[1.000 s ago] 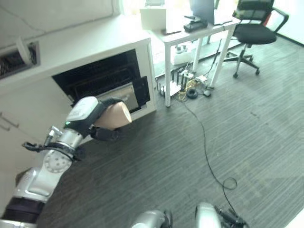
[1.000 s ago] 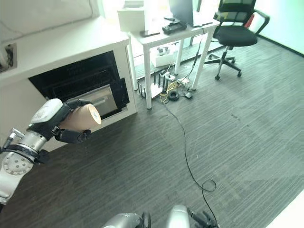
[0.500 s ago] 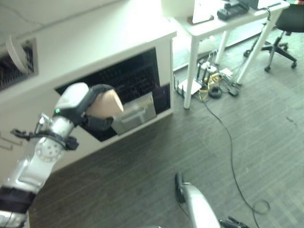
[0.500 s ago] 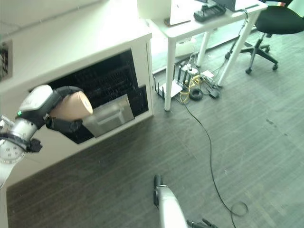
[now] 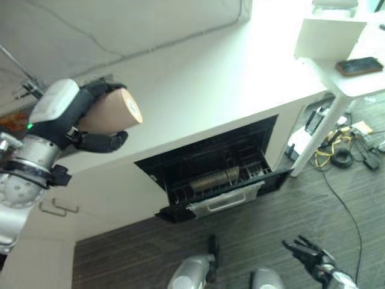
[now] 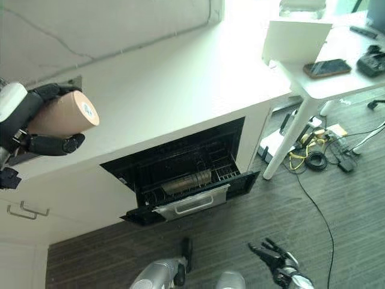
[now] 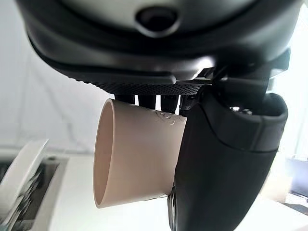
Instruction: Place the dishes in the dishwasher.
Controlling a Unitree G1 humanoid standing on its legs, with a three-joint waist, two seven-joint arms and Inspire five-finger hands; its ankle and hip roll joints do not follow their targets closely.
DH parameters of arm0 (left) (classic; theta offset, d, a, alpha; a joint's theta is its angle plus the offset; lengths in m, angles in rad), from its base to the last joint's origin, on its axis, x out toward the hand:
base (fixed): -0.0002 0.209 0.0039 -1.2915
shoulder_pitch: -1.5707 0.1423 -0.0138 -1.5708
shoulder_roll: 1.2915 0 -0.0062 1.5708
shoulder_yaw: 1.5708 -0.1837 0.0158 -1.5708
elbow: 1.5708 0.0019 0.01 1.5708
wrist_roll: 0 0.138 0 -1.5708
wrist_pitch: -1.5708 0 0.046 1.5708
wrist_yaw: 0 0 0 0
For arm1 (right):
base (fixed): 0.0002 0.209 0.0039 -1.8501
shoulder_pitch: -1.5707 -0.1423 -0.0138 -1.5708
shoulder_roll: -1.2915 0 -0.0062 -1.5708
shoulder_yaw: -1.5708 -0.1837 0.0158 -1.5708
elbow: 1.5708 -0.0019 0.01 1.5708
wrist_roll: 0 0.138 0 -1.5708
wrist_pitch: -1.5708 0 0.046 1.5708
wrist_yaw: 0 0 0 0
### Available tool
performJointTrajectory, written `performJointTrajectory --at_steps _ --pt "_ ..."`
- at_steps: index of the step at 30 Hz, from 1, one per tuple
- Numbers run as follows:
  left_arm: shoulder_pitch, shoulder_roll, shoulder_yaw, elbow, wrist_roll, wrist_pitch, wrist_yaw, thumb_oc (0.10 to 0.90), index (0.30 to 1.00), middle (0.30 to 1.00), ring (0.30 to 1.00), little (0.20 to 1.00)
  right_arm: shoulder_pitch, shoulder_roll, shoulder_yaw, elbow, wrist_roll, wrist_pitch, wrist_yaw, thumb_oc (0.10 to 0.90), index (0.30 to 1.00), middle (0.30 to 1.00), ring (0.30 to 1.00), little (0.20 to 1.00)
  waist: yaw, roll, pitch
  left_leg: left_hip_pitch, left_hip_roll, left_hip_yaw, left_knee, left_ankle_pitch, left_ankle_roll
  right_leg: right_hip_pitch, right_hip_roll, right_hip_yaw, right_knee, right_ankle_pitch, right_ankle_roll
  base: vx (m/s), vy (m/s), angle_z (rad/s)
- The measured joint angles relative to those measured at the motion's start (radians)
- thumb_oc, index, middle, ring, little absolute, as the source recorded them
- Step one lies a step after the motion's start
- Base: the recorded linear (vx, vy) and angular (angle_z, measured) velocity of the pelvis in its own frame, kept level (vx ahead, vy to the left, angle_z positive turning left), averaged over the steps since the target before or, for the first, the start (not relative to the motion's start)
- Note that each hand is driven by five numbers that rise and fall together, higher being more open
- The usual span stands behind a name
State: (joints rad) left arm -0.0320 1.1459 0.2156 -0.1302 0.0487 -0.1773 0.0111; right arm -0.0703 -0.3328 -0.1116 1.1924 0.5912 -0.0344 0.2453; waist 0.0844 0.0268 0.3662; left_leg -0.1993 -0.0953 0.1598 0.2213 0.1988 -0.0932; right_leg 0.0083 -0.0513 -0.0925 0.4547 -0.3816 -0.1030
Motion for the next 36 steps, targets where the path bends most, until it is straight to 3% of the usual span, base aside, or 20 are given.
performJointTrajectory --at_steps 1,3,4,6,8,10,14,19,21,23,24,25,26,27,28,30,32,33,34,36 --pt "-0.002 -0.059 -0.016 -0.002 0.004 -0.007 0.001 0.4 0.3 0.3 0.3 0.3 0.012 0.005 0.0 0.009 0.0 0.0 -0.007 0.8 0.9 0.9 0.9 0.9 -0.021 0.014 -0.002 -0.017 -0.001 0.011 0.044 -0.008 -0.009 0.037 0.002 -0.008 -0.036 0.015 0.003 0.11 0.106 0.23" --pt "0.053 -0.092 -0.022 -0.043 0.023 -0.03 0.002 0.4 0.3 0.3 0.3 0.3 0.032 0.004 0.028 0.038 0.0 0.007 -0.027 0.8 0.9 0.9 0.9 0.9 0.021 0.041 -0.009 -0.005 0.015 -0.006 0.037 -0.096 0.015 0.053 0.014 0.022 -0.066 0.032 0.025 0.09 0.101 -0.19" --pt "0.058 -0.093 -0.022 -0.054 0.045 -0.044 0.003 0.4 0.3 0.3 0.3 0.3 0.033 0.004 0.027 0.052 0.0 0.008 -0.036 0.8 0.9 0.9 0.9 0.9 0.027 0.052 -0.013 0.027 0.012 -0.04 0.003 -0.13 0.051 0.051 0.021 0.026 -0.061 0.025 0.041 0.1 0.092 -0.31" --pt "0.056 -0.097 -0.022 -0.052 0.065 -0.047 0.004 0.4 0.3 0.3 0.3 0.3 0.027 0.004 0.026 0.064 -0.003 0.006 -0.047 0.8 0.9 0.9 0.9 0.9 0.022 0.048 -0.015 0.053 0.01 -0.026 -0.019 -0.148 0.151 0.059 0.019 0.028 -0.059 0.024 0.087 0.07 0.061 -0.19" --pt "0.046 -0.113 -0.022 -0.051 0.096 -0.042 0.021 0.4 0.3 0.3 0.3 0.3 0.026 0.001 0.028 0.059 -0.024 0.0 -0.049 0.8 0.9 0.9 0.9 0.9 0.026 0.032 -0.017 0.066 -0.002 -0.003 -0.017 -0.155 0.152 0.077 0.002 0.036 -0.078 0.016 0.105 0.05 0.034 -0.28" --pt "0.014 -0.132 -0.021 -0.051 0.125 -0.041 0.029 0.4 0.3 0.3 0.3 0.3 0.006 0.003 0.031 0.068 -0.034 -0.003 -0.061 0.8 0.9 0.9 0.9 0.9 0.029 0.034 -0.018 0.064 -0.001 -0.002 -0.016 -0.16 0.143 0.088 0.001 0.028 -0.109 0.022 0.101 0.04 0.035 -0.02" --pt "-0.012 -0.146 -0.022 -0.052 0.167 -0.04 0.053 0.4 0.3 0.3 0.3 0.3 -0.009 -0.001 0.035 0.05 -0.034 -0.003 -0.068 0.8 0.9 0.9 0.9 0.9 0.039 0.036 -0.018 0.062 0.008 0.002 -0.022 -0.181 0.108 0.047 0.003 0.025 -0.047 0.005 0.096 0.02 0.041 0.02" --pt "0.003 -0.188 -0.026 -0.052 0.203 -0.041 0.065 0.4 0.3 0.3 0.3 0.3 -0.005 -0.021 0.043 0.031 -0.039 -0.001 -0.073 0.8 0.9 0.9 0.9 0.9 0.063 0.071 -0.037 0.039 0.006 0.012 -0.033 -0.176 0.096 -0.008 -0.012 0.021 -0.004 -0.01 0.078 0.05 0.017 -0.06" --pt "0.023 -0.221 -0.026 -0.063 0.212 -0.041 0.063 0.4 0.3 0.3 0.3 0.3 0.013 -0.018 0.069 0.032 -0.042 0.007 -0.085 0.8 0.9 0.9 0.9 0.9 0.08 0.082 -0.065 0.013 0.014 0.004 0.009 -0.207 0.096 0.006 -0.019 -0.007 -0.04 -0.019 0.061 0.14 -0.016 -0.05" --pt "0.017 -0.211 -0.026 -0.07 0.211 -0.04 0.061 0.4 0.3 0.3 0.3 0.3 0.046 -0.007 0.078 0.034 -0.041 0.008 -0.085 0.8 0.9 0.9 0.9 0.9 0.07 0.072 -0.073 0.041 0.005 -0.025 0.01 -0.221 0.141 0.061 -0.01 -0.024 -0.042 0.039 0.15 0.07 -0.092 0.32" --pt "0.007 -0.196 -0.026 -0.07 0.206 -0.031 0.06 0.4 0.3 0.3 0.3 0.3 0.059 -0.004 0.082 0.033 -0.041 0.007 -0.087 0.8 0.9 0.9 0.9 0.9 0.054 0.073 -0.073 0.055 0.003 -0.063 0.016 -0.22 0.194 0.037 0.0 -0.029 0.053 0.056 0.167 0.0 -0.238 1.0" --pt "-0.009 -0.119 -0.034 -0.067 0.192 -0.019 0.059 0.4 0.3 0.3 0.3 0.3 0.073 0.011 0.088 0.027 -0.039 0.001 -0.089 0.8 0.9 0.9 0.9 0.9 0.03 0.046 -0.082 0.078 -0.005 -0.111 -0.004 -0.217 0.199 -0.051 -0.032 -0.029 0.184 0.041 0.185 -0.01 -0.275 0.88" --pt "-0.014 -0.088 -0.034 -0.067 0.188 -0.011 0.06 0.4 0.3 0.3 0.3 0.3 0.075 0.01 0.089 0.03 -0.039 -0.002 -0.092 0.8 0.9 0.9 0.9 0.9 0.037 0.049 -0.082 0.078 -0.003 -0.122 -0.005 -0.217 0.198 -0.08 -0.066 -0.042 0.138 0.036 0.179 0.01 -0.524 1.12" --pt "-0.036 -0.056 -0.034 -0.065 0.163 0.012 0.059 0.4 0.3 0.3 0.3 0.3 0.071 0.007 0.089 0.036 -0.039 -0.008 -0.103 0.8 0.9 0.9 0.9 0.9 0.023 0.062 -0.083 0.055 -0.005 -0.163 0.017 -0.224 0.201 -0.103 -0.14 -0.044 -0.072 0.091 0.208 0.09 -0.566 0.94" --pt "-0.064 -0.033 -0.046 -0.042 0.12 0.026 0.061 0.4 0.3 0.3 0.3 0.3 0.059 0.007 0.085 0.052 -0.041 -0.02 -0.093 0.8 0.9 0.9 0.9 0.9 0.009 0.056 -0.085 0.028 -0.032 -0.197 0.042 -0.24 0.2 -0.152 -0.198 0.081 -0.129 0.161 0.272 0.14 -0.588 1.22" --pt "-0.058 0.006 -0.055 -0.006 0.082 0.028 0.061 0.4 0.3 0.3 0.3 0.3 0.033 0.014 0.078 0.071 -0.042 -0.026 -0.08 0.8 0.9 0.9 0.9 0.9 0.007 0.042 -0.084 0.024 -0.052 -0.219 0.061 -0.249 0.187 -0.204 -0.244 0.153 -0.1 0.234 0.325 0.22 -0.509 0.66" --pt "-0.014 0.031 -0.035 -0.002 0.062 0.037 0.058 0.4 0.3 0.3 0.3 0.3 0.02 0.014 0.072 0.08 -0.077 -0.024 -0.066 0.8 0.9 0.9 0.9 0.9 0.028 0.033 -0.085 0.018 -0.043 -0.229 0.074 -0.26 0.176 -0.208 -0.247 0.1 -0.091 0.247 0.316 0.24 -0.521 0.18" --pt "0.049 0.031 0.015 -0.029 0.032 0.049 0.048 0.4 0.3 0.3 0.3 0.3 0.024 0.02 0.078 0.075 -0.093 -0.024 -0.056 0.8 0.9 0.9 0.9 0.9 0.051 0.025 -0.089 0.018 -0.016 -0.238 0.081 -0.275 0.148 -0.186 -0.226 0.046 -0.113 0.246 0.296 0.28 -0.606 0.21" --pt "0.081 0.032 0.059 -0.054 0.011 0.075 0.033 0.4 0.3 0.3 0.3 0.3 0.024 0.023 0.09 0.075 -0.12 -0.019 -0.048 0.8 0.9 0.9 0.9 0.9 0.063 0.018 -0.092 0.01 0.041 -0.256 0.096 -0.291 0.107 -0.151 -0.181 -0.014 -0.139 0.283 0.264 0.27 -0.561 0.27" --pt "0.083 0.038 0.079 -0.078 -0.016 0.111 0.019 0.4 0.3 0.3 0.3 0.3 0.026 0.019 0.101 0.077 -0.12 -0.015 -0.044 0.8 0.9 0.9 0.9 0.9 0.06 0.011 -0.093 0.021 0.111 -0.255 0.064 -0.284 0.06 -0.14 -0.135 -0.07 -0.115 0.276 0.22 0.2 -0.409 0.44"
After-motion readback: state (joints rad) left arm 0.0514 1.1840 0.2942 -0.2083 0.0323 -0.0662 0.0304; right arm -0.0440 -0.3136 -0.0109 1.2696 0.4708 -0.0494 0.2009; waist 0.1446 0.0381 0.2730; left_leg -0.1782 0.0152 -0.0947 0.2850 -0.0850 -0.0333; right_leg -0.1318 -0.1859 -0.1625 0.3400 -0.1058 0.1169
